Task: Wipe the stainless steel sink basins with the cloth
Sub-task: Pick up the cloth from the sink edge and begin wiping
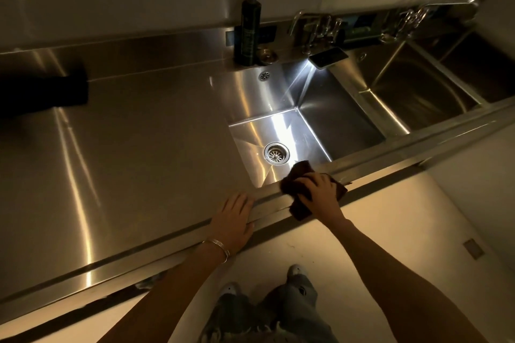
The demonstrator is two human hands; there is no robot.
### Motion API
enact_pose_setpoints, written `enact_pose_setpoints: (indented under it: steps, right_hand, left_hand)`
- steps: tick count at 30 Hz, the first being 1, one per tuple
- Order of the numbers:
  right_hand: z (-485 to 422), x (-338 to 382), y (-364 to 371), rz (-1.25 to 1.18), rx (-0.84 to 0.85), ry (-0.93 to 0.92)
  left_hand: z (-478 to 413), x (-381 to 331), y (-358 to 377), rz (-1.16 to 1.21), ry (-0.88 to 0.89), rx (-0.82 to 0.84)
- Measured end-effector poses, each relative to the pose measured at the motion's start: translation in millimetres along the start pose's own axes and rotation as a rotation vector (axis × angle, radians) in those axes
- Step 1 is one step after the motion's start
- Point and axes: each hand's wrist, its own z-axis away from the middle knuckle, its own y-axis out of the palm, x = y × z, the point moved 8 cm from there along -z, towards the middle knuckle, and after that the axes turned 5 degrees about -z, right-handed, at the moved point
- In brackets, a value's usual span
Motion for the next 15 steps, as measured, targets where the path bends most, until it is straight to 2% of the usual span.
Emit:
enact_pose_setpoints:
  steps: [5, 8, 10, 15]
  right_hand:
    - [-14, -109, -58, -0.013, -0.141, 0.339]
    - [-24, -118, -63, 0.025, -0.151, 0.460]
    - [-21, -97, -49, 0.064, -0.134, 0.417]
    - [-10, -55, -17, 0.054, 0.020, 0.011]
  left_hand:
    - [-17, -6, -9, 0.074, -0.030, -0.045]
    - [-30, -14, -7, 0.071, -0.051, -0.027]
    - [-41, -27, -4, 0.084, -0.071, -0.006]
    - [-80, -64, 2, 0.020, -0.055, 0.056]
